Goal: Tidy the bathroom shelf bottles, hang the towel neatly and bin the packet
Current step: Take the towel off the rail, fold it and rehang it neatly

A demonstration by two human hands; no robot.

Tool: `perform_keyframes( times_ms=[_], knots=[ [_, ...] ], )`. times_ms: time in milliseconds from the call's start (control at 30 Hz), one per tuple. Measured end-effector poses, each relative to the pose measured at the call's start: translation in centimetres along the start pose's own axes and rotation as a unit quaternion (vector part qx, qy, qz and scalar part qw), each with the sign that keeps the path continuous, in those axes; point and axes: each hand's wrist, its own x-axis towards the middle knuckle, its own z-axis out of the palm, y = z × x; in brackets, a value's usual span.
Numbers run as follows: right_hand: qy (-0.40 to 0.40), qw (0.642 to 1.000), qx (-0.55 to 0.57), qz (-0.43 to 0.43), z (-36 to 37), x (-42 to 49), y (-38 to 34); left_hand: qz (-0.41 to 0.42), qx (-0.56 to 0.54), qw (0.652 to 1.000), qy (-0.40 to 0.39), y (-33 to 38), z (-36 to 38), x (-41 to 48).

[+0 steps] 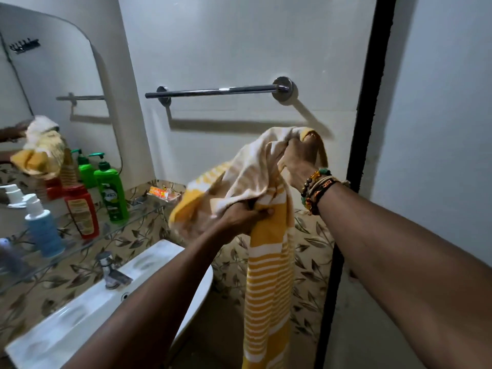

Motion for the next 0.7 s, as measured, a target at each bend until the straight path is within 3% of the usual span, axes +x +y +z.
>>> perform_keyframes(
  times_ms=[167,300,467,700],
  knots=[
    [-0.033,0.998,0.008,-0.047,0.6,-2.7,-1.7,0.029,-0.018,0.993,0.116,0.4,-0.2,-0.5],
    [-0.020,0.998,0.013,-0.063,0.5,-3.2,-3.0,0.039,0.044,0.983,0.171,0.9,-0.4,-1.8],
    [-0.040,0.996,-0.030,-0.076,-0.5,-4.7,-3.2,0.085,0.070,0.983,0.147,1.7,0.3,-4.1],
    [0.001,0.998,-0.007,-0.068,-1.8,-6.1,-5.2,0.145,0.070,0.974,0.160,2.4,0.3,-6.9]
  ],
)
